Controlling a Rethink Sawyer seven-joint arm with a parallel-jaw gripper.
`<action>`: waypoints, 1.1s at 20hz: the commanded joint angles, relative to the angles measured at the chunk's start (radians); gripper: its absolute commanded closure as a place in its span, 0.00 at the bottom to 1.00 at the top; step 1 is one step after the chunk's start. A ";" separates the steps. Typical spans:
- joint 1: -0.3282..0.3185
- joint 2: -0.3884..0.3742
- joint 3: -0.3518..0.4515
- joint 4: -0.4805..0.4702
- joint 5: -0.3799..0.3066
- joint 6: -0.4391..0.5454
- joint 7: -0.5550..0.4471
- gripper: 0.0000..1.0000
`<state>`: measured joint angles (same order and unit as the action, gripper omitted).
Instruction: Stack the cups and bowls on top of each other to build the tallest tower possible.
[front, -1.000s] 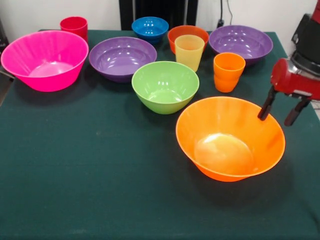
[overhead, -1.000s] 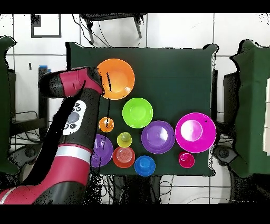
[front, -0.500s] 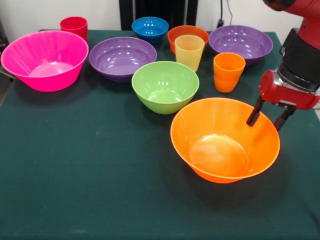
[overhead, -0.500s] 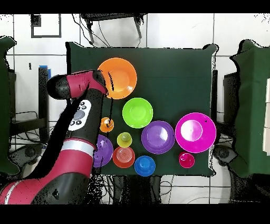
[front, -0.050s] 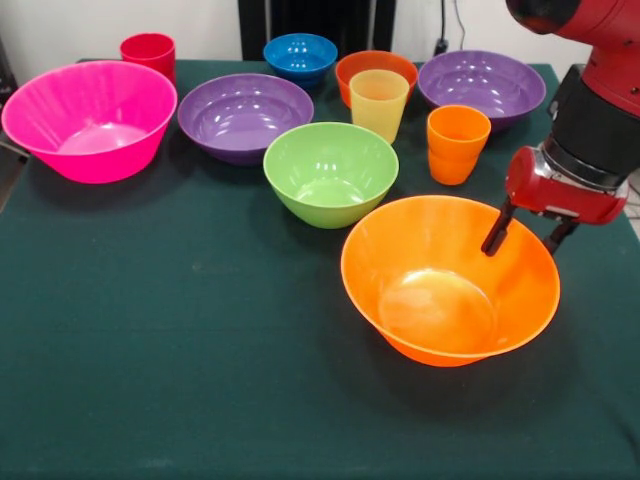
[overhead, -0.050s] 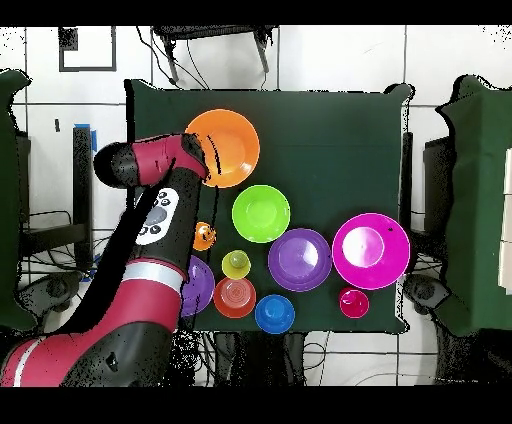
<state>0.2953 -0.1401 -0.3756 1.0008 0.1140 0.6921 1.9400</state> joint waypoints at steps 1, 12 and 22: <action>-0.023 0.008 0.119 -0.020 0.023 -0.022 0.119 0.00; -0.019 -0.002 0.128 -0.028 0.050 0.028 0.119 0.00; -0.018 -0.012 0.128 -0.017 0.067 0.043 0.104 0.00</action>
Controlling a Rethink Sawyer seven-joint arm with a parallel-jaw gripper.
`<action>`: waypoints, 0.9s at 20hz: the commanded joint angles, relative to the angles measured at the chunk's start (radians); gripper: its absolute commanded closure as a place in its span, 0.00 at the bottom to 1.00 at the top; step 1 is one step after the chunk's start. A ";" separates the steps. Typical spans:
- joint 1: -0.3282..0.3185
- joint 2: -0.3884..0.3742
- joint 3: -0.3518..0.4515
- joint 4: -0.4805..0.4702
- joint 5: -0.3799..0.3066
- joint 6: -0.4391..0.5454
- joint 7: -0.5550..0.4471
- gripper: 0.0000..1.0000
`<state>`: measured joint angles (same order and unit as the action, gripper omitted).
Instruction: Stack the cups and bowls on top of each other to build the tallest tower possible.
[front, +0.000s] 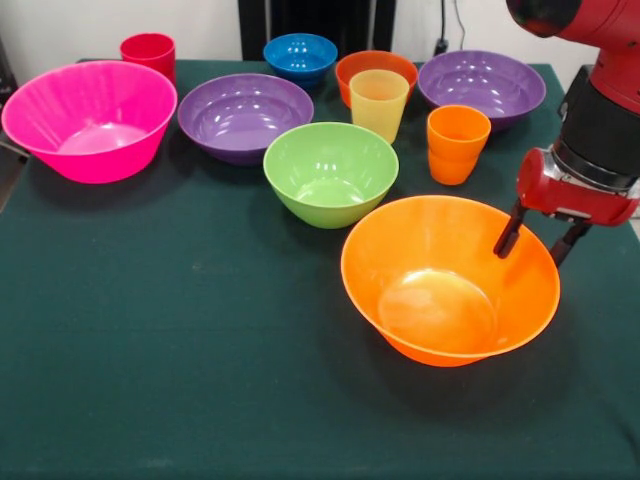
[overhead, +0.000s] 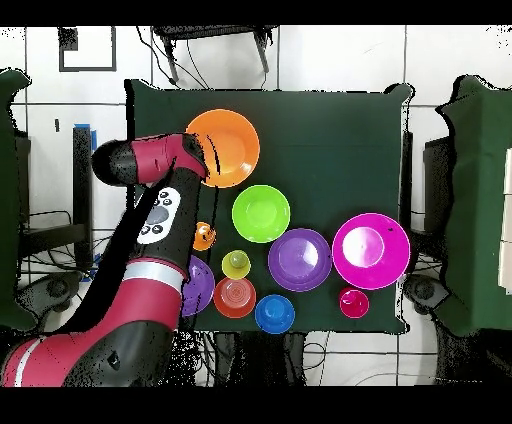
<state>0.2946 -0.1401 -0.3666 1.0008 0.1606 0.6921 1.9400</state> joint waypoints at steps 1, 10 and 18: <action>-0.018 -0.011 0.118 -0.020 0.020 0.043 0.102 0.00; -0.018 -0.012 0.120 -0.017 0.022 0.040 0.102 0.00; -0.023 -0.021 0.133 -0.008 0.039 0.057 0.090 0.00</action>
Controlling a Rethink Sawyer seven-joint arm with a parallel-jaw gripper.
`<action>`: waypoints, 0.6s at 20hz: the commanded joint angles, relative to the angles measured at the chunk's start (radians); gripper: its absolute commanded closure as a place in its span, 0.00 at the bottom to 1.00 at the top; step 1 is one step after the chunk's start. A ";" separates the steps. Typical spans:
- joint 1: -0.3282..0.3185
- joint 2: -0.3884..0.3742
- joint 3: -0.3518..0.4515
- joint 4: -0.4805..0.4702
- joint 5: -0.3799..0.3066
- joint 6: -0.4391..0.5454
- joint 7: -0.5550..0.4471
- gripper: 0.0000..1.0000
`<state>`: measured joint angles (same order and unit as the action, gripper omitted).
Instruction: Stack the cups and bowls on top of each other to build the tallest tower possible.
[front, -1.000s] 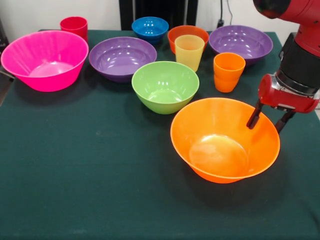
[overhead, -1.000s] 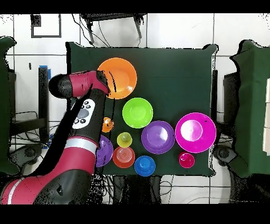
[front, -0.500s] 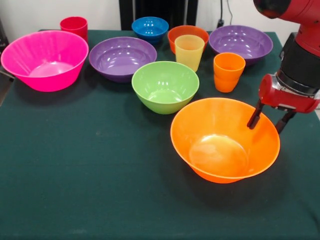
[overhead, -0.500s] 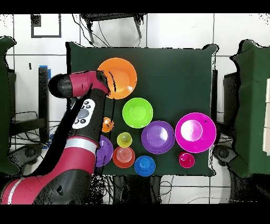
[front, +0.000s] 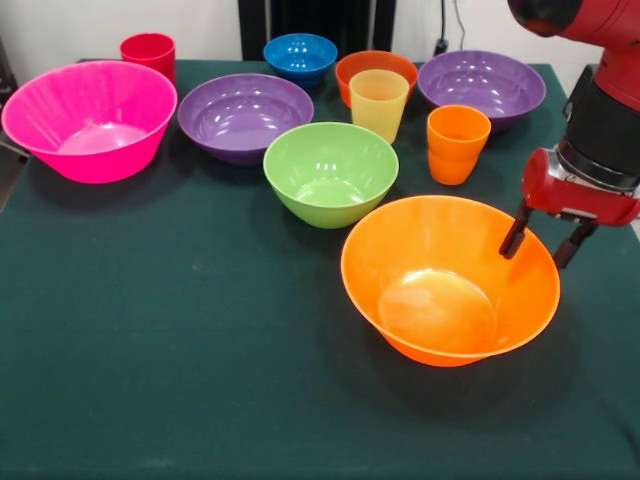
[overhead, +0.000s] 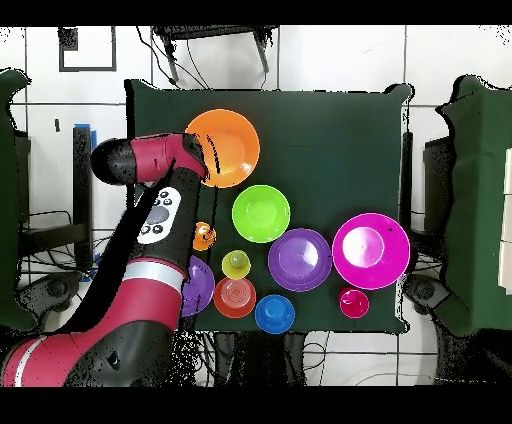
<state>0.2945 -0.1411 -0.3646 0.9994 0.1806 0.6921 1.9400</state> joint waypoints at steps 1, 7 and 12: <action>-0.023 -0.019 0.130 -0.007 0.020 0.054 0.090 0.00; -0.024 -0.018 0.132 -0.004 0.023 0.047 0.085 0.00; -0.025 -0.023 0.132 0.002 0.018 0.011 0.083 1.00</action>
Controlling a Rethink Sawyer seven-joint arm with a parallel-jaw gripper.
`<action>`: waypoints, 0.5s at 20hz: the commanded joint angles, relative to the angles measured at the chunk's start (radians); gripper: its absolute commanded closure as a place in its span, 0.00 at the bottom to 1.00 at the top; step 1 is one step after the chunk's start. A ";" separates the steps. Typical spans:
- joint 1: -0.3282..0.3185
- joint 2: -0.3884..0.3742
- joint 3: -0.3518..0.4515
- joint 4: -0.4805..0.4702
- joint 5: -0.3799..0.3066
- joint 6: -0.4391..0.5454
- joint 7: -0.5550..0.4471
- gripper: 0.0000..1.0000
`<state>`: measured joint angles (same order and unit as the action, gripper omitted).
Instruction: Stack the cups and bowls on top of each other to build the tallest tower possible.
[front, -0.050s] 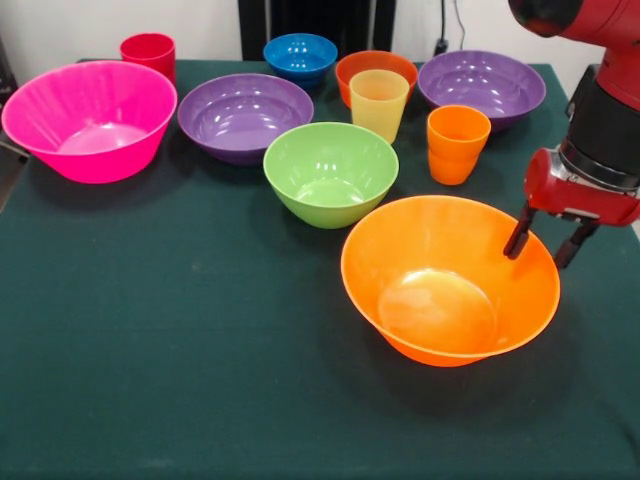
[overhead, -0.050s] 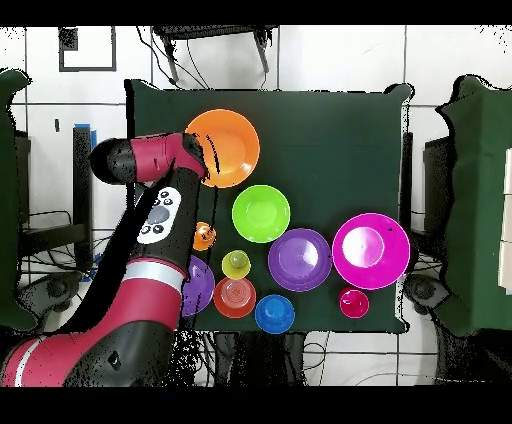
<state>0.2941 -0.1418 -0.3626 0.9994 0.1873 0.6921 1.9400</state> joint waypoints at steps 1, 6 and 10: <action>-0.025 -0.024 0.130 0.006 0.011 0.001 0.085 1.00; -0.012 -0.032 0.105 0.004 0.024 0.057 0.130 1.00; -0.017 -0.039 0.118 0.010 0.032 0.069 0.132 1.00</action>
<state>0.2905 -0.1748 -0.3638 0.9989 0.1883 0.6923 1.9400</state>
